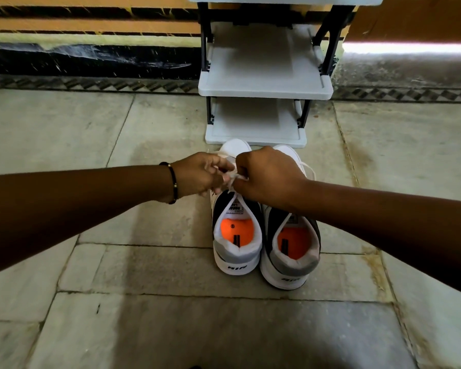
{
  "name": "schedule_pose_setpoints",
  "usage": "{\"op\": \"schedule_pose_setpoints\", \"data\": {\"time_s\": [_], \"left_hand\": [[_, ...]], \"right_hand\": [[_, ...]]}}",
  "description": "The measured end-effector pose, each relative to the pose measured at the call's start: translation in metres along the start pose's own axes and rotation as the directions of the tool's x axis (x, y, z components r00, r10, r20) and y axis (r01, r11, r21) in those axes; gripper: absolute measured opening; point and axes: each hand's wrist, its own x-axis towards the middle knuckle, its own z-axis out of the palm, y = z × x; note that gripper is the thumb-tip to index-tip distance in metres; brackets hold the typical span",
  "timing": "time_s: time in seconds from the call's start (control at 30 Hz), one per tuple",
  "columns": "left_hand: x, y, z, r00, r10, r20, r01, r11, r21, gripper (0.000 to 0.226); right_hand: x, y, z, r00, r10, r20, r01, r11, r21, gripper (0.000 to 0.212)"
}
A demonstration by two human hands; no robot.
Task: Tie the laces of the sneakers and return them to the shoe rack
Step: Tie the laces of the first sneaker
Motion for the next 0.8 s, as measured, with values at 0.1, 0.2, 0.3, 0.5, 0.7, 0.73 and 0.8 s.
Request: {"op": "schedule_pose_setpoints", "data": {"time_s": [0.1,0.2,0.3,0.5,0.7,0.73,0.8], "left_hand": [[-0.001,0.001,-0.006,0.986,-0.130,0.105,0.146,0.976,-0.162,0.022],[0.002,-0.001,-0.005,0.989,-0.127,0.080,0.133,0.988,-0.078,0.020],[0.005,-0.001,-0.003,0.987,-0.144,0.074,0.145,0.989,-0.015,0.015],[0.000,0.015,-0.010,0.985,0.153,0.079,-0.172,0.833,0.525,0.015],[-0.003,0.000,-0.040,0.978,0.210,-0.016,-0.111,0.577,0.809,0.013],[-0.004,-0.005,-0.041,0.980,0.198,-0.036,-0.084,0.563,0.822,0.013],[-0.003,-0.013,-0.038,0.983,0.181,-0.031,-0.078,0.561,0.824,0.013]], "right_hand": [[-0.005,-0.003,-0.001,0.998,-0.059,-0.012,0.058,0.993,-0.101,0.026],[-0.004,-0.002,0.001,0.994,-0.105,-0.009,0.103,0.985,-0.137,0.026],[-0.003,-0.001,0.003,0.992,-0.127,0.001,0.126,0.981,-0.144,0.023],[-0.007,0.001,-0.004,0.982,-0.176,0.068,0.171,0.982,0.078,0.026],[-0.016,0.025,-0.014,0.961,-0.057,0.270,0.002,0.980,0.198,0.030],[-0.018,0.029,-0.013,0.946,-0.012,0.323,-0.073,0.966,0.249,0.028],[-0.022,0.035,-0.009,0.903,0.078,0.423,-0.262,0.879,0.398,0.025]]}}
